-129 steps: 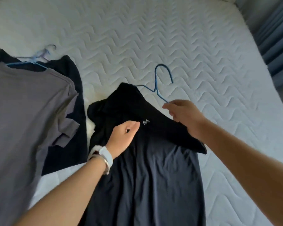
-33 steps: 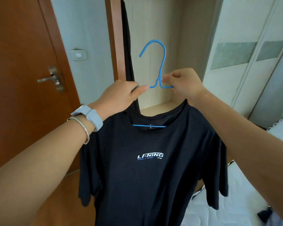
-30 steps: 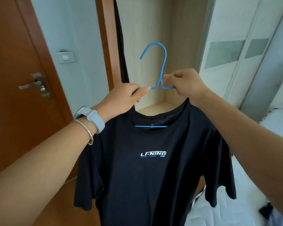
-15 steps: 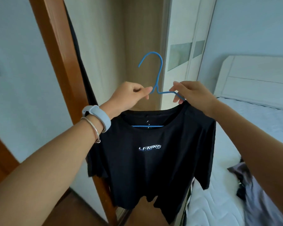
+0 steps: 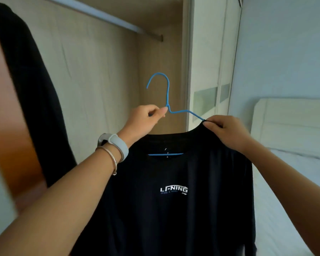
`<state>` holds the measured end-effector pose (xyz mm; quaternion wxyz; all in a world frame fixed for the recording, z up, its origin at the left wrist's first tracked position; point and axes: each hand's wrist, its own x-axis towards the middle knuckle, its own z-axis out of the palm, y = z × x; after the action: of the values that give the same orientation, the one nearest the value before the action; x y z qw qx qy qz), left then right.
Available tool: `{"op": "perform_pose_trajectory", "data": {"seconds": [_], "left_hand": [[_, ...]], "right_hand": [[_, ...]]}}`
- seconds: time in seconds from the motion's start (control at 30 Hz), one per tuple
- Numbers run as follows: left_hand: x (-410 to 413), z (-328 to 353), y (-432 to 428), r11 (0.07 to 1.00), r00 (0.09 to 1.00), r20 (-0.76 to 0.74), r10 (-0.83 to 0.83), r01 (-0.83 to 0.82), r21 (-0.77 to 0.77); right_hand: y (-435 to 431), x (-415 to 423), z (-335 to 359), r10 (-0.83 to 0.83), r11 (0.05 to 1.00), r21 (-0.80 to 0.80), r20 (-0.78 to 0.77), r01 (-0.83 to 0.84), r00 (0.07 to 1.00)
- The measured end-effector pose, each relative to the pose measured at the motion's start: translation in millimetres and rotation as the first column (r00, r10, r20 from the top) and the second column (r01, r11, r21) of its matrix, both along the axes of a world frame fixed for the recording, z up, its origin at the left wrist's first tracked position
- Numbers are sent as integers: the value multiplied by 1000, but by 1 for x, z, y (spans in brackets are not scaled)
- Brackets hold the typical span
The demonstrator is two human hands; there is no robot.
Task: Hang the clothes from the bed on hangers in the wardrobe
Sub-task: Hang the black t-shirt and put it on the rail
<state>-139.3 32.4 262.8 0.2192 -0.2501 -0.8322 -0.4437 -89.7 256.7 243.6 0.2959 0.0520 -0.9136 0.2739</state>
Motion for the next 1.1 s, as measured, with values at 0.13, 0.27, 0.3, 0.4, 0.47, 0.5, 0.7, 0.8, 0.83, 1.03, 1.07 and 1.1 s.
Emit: {"op": "perform_pose_trajectory", "data": {"seconds": [0.13, 0.27, 0.3, 0.4, 0.47, 0.5, 0.7, 0.8, 0.83, 1.03, 1.07, 1.1], "left_hand": [[-64, 23, 19, 997, 998, -57, 36, -32, 77], [-122, 53, 20, 984, 992, -35, 120, -114, 134], [-136, 60, 17, 982, 990, -22, 139, -135, 129], [-174, 82, 6, 972, 977, -6, 215, -214, 100], [-200, 98, -1, 957, 961, -27, 277, -272, 103], [-213, 106, -4, 949, 952, -48, 303, -297, 107], [-289, 157, -15, 854, 838, -190, 512, -473, 218], [-323, 175, -17, 827, 834, -139, 534, -480, 292], [-332, 178, -14, 837, 860, -101, 500, -450, 312], [-384, 222, 17, 894, 947, -79, 312, -265, 360], [-393, 230, 22, 894, 955, -68, 290, -245, 376], [-401, 238, 27, 891, 959, -59, 277, -234, 388]], "right_hand": [[6, -73, 33, 37, 999, 33, -27, -36, 999], [6, -135, 69, 173, 981, 79, 22, -175, 985], [7, -148, 76, 224, 969, 96, 55, -229, 973], [14, -186, 89, 276, 945, 146, 122, -293, 953], [15, -210, 95, 265, 950, 149, 84, -275, 961], [11, -223, 99, 263, 953, 145, 37, -266, 964], [-32, -294, 138, 208, 978, 42, -265, -204, 941], [-44, -331, 161, 192, 974, -50, -327, -219, 925], [-47, -342, 170, 184, 971, -86, -336, -224, 924], [-64, -415, 222, 179, 929, -255, -321, -267, 930], [-68, -428, 227, 187, 922, -269, -324, -279, 928], [-71, -440, 232, 200, 913, -280, -327, -296, 924]]}}
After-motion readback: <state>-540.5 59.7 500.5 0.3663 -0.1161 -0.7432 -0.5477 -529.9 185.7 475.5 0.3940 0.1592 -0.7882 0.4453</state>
